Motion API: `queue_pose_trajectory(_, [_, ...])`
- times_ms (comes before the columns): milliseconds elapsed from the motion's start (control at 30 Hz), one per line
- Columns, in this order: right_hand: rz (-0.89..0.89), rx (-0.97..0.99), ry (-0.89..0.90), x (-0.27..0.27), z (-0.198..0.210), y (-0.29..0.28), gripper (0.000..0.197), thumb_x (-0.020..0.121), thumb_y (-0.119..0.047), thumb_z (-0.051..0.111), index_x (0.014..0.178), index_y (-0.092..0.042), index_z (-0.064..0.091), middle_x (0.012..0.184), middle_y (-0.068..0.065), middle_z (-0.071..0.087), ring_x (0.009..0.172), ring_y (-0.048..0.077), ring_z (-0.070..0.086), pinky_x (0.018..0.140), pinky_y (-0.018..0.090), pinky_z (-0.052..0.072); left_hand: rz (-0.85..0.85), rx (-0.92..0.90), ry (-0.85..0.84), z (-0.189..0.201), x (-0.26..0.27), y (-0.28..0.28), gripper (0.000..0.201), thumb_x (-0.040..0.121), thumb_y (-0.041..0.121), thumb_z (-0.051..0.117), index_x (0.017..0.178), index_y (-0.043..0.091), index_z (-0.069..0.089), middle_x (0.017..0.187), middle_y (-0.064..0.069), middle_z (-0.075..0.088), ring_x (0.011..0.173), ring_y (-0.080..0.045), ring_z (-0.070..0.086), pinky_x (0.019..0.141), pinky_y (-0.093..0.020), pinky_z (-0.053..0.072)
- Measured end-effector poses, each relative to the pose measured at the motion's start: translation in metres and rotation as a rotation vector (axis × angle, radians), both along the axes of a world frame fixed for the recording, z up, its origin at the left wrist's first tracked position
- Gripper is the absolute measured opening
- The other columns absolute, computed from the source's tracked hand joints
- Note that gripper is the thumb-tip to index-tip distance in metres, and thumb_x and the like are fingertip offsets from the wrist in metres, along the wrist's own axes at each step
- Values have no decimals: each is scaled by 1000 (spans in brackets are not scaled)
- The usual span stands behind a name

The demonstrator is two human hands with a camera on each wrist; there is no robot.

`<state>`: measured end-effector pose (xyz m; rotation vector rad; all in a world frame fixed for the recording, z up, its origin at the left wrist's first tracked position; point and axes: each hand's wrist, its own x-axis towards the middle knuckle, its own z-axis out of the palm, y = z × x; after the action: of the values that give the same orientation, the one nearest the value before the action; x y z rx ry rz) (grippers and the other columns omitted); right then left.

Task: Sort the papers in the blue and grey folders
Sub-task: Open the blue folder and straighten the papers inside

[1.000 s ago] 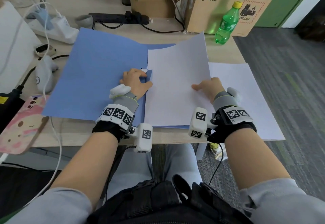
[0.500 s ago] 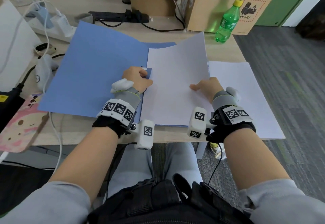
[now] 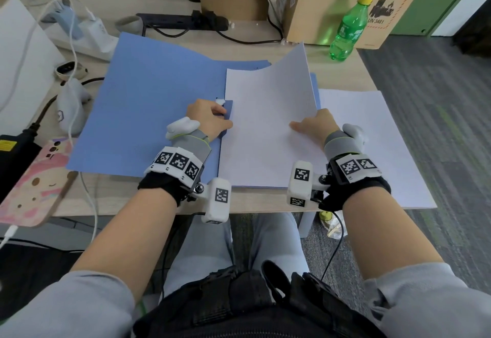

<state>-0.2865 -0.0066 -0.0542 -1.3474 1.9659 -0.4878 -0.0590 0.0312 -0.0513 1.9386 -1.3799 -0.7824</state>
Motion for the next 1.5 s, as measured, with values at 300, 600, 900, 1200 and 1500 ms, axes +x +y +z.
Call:
queue_pose_trajectory(300, [-36, -23, -32, 1, -5, -10, 31, 78, -25, 69, 81, -10, 43, 93, 8, 53, 84, 25, 53, 71, 31, 43, -54, 20, -131, -4, -2, -3, 33, 71, 17, 70, 104, 11, 71, 105, -8, 72, 99, -22, 66, 82, -22, 46])
queue_pose_trajectory(600, [-44, -34, -29, 2, -5, -8, 43, 71, -30, 74, 100, -5, 56, 97, 10, 62, 96, 30, 63, 81, 37, 52, -51, 4, -105, -8, 0, -3, 34, 72, 17, 71, 106, 12, 70, 104, -8, 72, 98, -20, 67, 87, -23, 48])
queue_pose_trajectory(900, [-25, -167, 262, 10, 3, 2, 105, 59, -50, 82, 142, -17, 25, 137, 11, 40, 124, 32, 42, 98, 45, 37, -258, 22, -323, -14, -7, -6, 14, 83, 5, 60, 88, -6, 68, 121, -29, 57, 97, -41, 58, 69, -31, 42])
queue_pose_trajectory(1200, [795, -320, 214, 72, 1, 23, 47, 84, -3, 55, 128, -20, 57, 143, 1, 46, 129, 26, 43, 106, 36, 35, -371, -22, -384, -14, -8, 10, 30, 85, 2, 54, 112, 3, 66, 130, -15, 48, 117, -32, 49, 96, -35, 41])
queue_pose_trajectory(1500, [820, -238, 490, 100, -3, 35, 47, 92, -15, 46, 138, -27, 46, 151, -12, 33, 135, 23, 30, 103, 41, 31, 134, -361, -308, 6, 66, 58, 37, 77, 6, 54, 112, 11, 67, 129, -15, 55, 138, -35, 31, 114, -41, 19])
